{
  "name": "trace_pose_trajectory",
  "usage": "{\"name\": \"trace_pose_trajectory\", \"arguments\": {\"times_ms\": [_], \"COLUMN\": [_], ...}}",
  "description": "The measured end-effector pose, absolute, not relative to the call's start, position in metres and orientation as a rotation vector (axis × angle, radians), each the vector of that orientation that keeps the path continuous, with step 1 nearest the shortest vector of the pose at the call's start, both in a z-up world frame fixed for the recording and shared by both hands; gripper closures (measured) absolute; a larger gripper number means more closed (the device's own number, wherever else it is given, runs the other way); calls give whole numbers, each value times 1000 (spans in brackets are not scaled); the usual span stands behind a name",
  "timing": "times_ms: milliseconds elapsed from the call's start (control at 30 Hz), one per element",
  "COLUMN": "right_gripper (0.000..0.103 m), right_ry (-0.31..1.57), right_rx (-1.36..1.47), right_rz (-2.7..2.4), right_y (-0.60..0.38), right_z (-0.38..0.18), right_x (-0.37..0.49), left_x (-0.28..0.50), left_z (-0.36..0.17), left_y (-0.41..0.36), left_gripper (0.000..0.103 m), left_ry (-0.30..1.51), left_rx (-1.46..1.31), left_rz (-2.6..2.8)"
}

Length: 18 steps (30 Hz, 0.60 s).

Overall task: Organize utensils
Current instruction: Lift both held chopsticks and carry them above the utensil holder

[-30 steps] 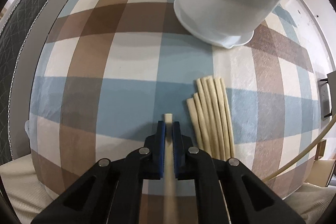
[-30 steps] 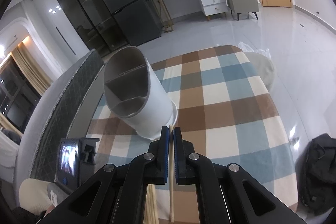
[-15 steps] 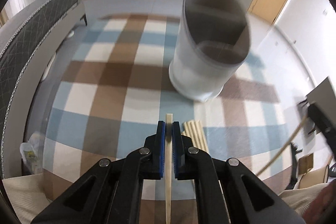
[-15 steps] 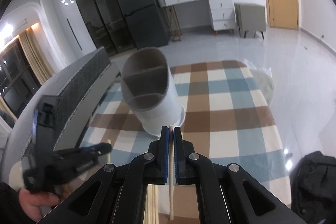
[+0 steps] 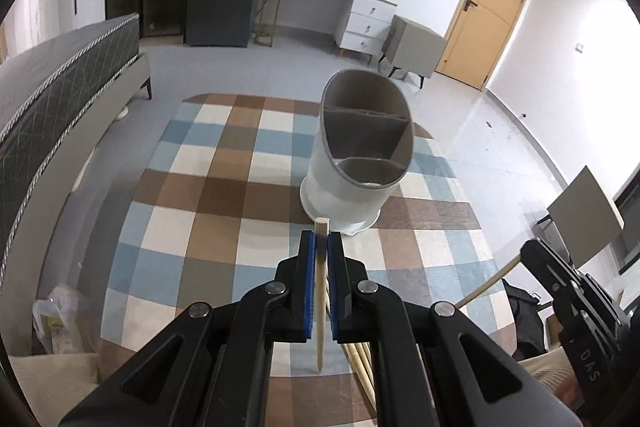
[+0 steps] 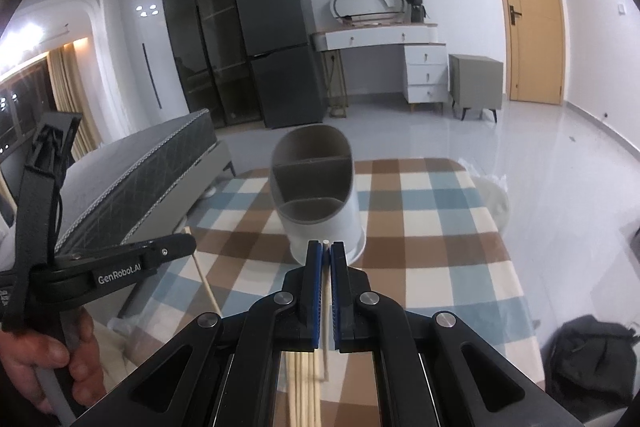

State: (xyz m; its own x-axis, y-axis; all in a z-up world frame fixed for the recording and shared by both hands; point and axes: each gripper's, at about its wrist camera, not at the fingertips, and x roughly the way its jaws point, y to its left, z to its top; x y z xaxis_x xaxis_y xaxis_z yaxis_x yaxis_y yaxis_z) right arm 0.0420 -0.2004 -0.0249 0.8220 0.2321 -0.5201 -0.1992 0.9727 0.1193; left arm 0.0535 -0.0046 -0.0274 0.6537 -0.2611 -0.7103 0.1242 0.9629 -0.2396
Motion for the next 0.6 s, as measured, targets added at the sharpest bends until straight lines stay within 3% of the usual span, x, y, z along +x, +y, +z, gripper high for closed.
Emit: {"name": "trace_pose_trajectory", "arguments": {"times_ms": [600], "right_gripper": [100], "right_ry": [451], "right_rx": [50], "right_rz": [260], "right_y": [-192], "right_z": [40], "right_x": [75], "left_x": [85], "left_z": [45], "left_y": [-1], "left_gripper": [102], "left_ry": [769], "left_rx": [-154], "left_rz": [-318]}}
